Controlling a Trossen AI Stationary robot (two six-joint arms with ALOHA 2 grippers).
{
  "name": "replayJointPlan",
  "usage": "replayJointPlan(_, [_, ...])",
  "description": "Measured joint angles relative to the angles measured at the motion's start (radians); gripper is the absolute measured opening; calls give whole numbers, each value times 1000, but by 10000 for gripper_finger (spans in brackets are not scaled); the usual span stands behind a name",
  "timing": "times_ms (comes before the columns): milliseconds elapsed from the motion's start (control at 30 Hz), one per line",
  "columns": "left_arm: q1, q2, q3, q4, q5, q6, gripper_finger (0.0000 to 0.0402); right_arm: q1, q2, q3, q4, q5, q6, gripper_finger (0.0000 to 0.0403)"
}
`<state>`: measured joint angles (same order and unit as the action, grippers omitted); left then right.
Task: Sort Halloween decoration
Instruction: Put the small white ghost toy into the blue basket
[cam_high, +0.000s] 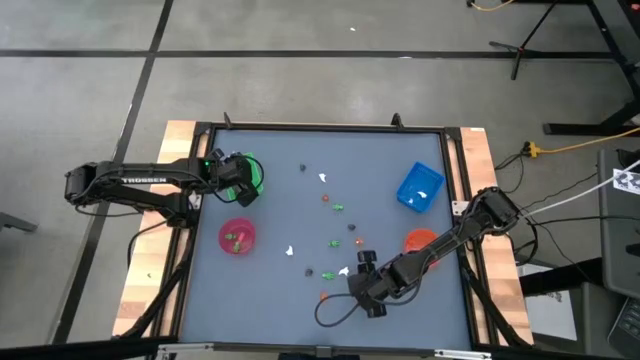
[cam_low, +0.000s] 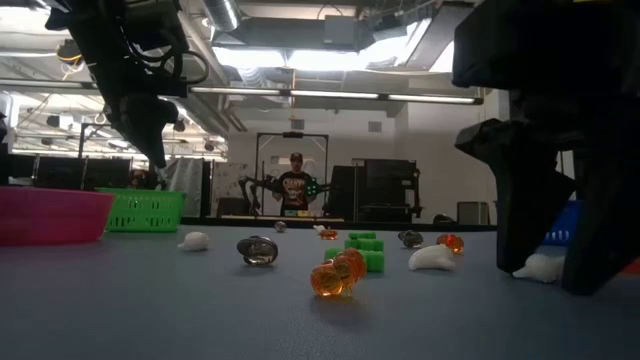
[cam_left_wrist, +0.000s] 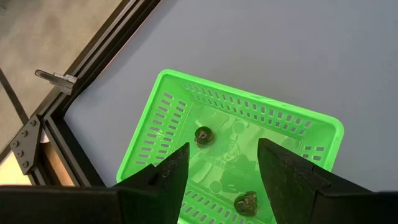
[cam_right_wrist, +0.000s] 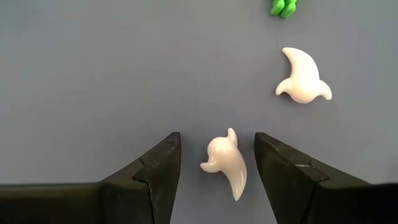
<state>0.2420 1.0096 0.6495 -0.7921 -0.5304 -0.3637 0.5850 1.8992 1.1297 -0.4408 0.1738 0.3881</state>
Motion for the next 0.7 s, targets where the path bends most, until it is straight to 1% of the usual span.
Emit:
replayJointPlan(233, [0,0,0,0,0,0,174,-2,0,0,-6,0,0,204])
replayJointPlan(333, [0,0,0,0,0,0,174,-2,0,0,-7,-1,0,196])
replayJointPlan(700, [0,0,0,0,0,0,174,-2,1,-1,-12,-9,-2,93])
